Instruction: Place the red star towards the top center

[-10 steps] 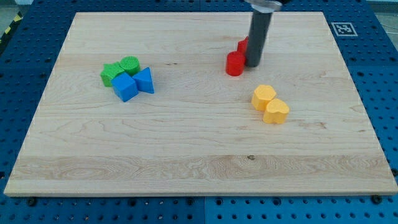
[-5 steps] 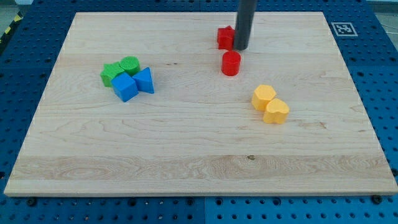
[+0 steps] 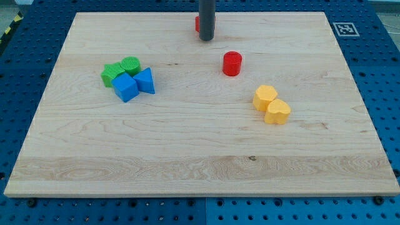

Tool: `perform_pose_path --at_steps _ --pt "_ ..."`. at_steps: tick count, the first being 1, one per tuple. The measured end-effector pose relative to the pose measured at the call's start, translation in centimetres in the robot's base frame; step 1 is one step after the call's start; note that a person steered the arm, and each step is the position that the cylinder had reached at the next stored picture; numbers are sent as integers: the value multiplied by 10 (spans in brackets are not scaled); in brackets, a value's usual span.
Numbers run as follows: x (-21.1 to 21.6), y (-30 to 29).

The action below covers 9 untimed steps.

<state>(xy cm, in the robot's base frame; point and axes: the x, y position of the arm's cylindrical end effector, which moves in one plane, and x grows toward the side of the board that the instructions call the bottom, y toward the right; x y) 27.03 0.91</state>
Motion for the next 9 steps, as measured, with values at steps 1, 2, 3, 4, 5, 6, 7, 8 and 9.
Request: perform_pose_path --at_steps 1,2,3,4,5,6,7,8,9 --pt "-16 0" --pt "-17 0" --pt "-26 -3" --pt "-26 -3" --pt "-26 -3" --pt "-26 -3" --pt "-14 10" --pt "3 53" --pt "27 90"
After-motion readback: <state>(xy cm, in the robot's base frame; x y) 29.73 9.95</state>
